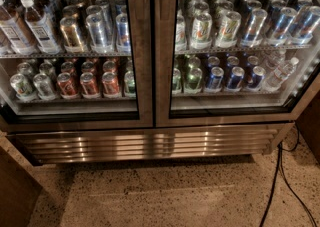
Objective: Open right fridge door
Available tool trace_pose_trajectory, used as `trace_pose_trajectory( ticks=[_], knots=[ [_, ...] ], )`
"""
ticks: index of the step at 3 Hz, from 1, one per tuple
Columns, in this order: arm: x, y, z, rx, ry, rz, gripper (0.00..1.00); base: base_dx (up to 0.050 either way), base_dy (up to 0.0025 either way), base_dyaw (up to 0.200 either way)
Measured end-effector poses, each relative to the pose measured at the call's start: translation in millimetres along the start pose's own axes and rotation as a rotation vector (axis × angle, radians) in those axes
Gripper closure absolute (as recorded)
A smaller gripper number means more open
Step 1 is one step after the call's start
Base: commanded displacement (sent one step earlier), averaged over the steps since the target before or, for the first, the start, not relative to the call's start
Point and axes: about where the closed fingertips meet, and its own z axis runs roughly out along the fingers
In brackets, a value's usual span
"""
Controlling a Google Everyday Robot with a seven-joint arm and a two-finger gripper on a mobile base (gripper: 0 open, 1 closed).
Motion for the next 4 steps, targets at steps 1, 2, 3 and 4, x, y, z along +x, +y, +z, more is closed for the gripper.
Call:
trace_pose_trajectory(
  ticks=[1,2,3,4],
  knots=[
    [0.8,-1.3,-0.5,0.002,0.001,-0.011,1.00,0.000,0.00000,0.000],
    [-3.2,-7.0,-0.8,0.012,-0.016,-0.021,1.00,0.000,0.00000,0.000],
    [-3.2,-7.0,-0.9,0.012,-0.016,-0.021,1.00,0.000,0.00000,0.000],
    [-2.4,-8.2,-0.2,0.011,-0.016,-0.021,1.00,0.000,0.00000,0.000]
  ],
)
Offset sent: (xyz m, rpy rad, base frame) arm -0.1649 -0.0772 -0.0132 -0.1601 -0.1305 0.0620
